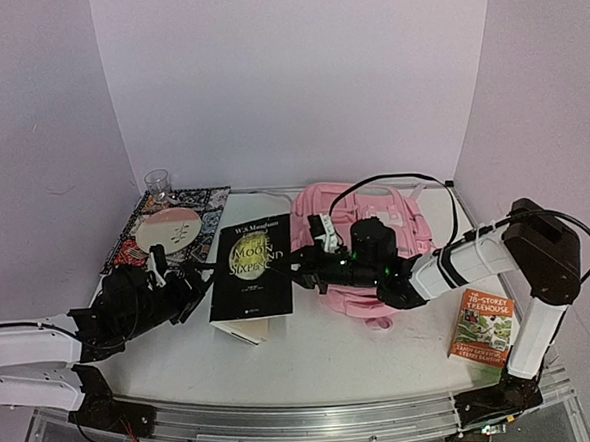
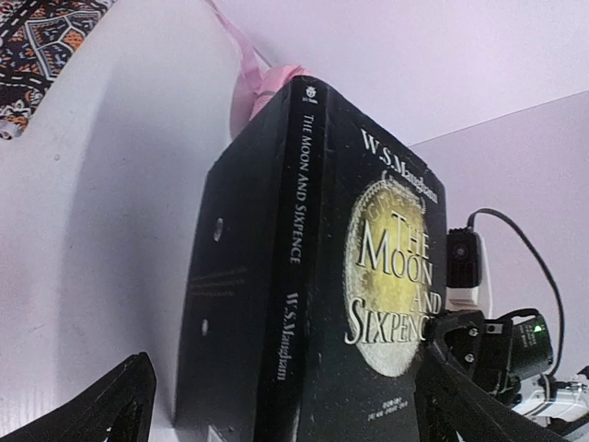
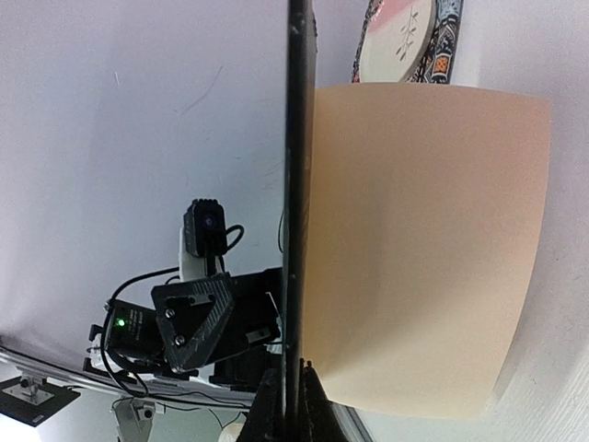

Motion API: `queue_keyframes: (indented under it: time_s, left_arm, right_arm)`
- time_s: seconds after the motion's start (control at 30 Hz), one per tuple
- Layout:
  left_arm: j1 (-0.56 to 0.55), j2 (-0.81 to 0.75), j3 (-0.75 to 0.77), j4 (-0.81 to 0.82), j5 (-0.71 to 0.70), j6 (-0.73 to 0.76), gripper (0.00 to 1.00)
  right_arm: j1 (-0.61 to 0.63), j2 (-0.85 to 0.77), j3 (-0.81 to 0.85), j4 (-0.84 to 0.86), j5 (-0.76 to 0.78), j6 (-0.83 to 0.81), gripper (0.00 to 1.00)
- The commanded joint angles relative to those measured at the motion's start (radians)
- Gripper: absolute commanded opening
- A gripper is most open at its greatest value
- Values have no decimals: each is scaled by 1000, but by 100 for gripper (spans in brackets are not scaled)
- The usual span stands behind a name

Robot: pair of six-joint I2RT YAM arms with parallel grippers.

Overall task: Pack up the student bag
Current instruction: Pass from the right arm to the left

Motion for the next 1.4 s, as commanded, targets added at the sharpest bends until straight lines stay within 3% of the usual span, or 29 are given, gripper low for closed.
queue_keyframes:
  time_s: [0.0,0.13,0.3,0.63,0.83,1.13,1.37]
  left_arm:
    - [6,64,-51,274,71,-53,99]
    - [4,166,-42,443,150,-72,99]
    - [4,251,-5,518,195,-71,99]
    - [4,387,46,614,198,-64,99]
    - [6,487,90,643,222,-77,98]
    - [5,570,105,936,359,-212,76]
    - [6,486,82,999,355,-223,55]
  right_arm:
    - [-15,-87,28,300,47,5,0]
    - [-27,-101,32,325,76,7,0]
    - [-35,-109,47,357,95,7,0]
    - [-45,-81,69,531,100,81,0]
    - [-46,-86,84,553,75,80,0]
    - [-49,-60,30,563,65,71,0]
    - [-50,-29,-36,561,29,61,1]
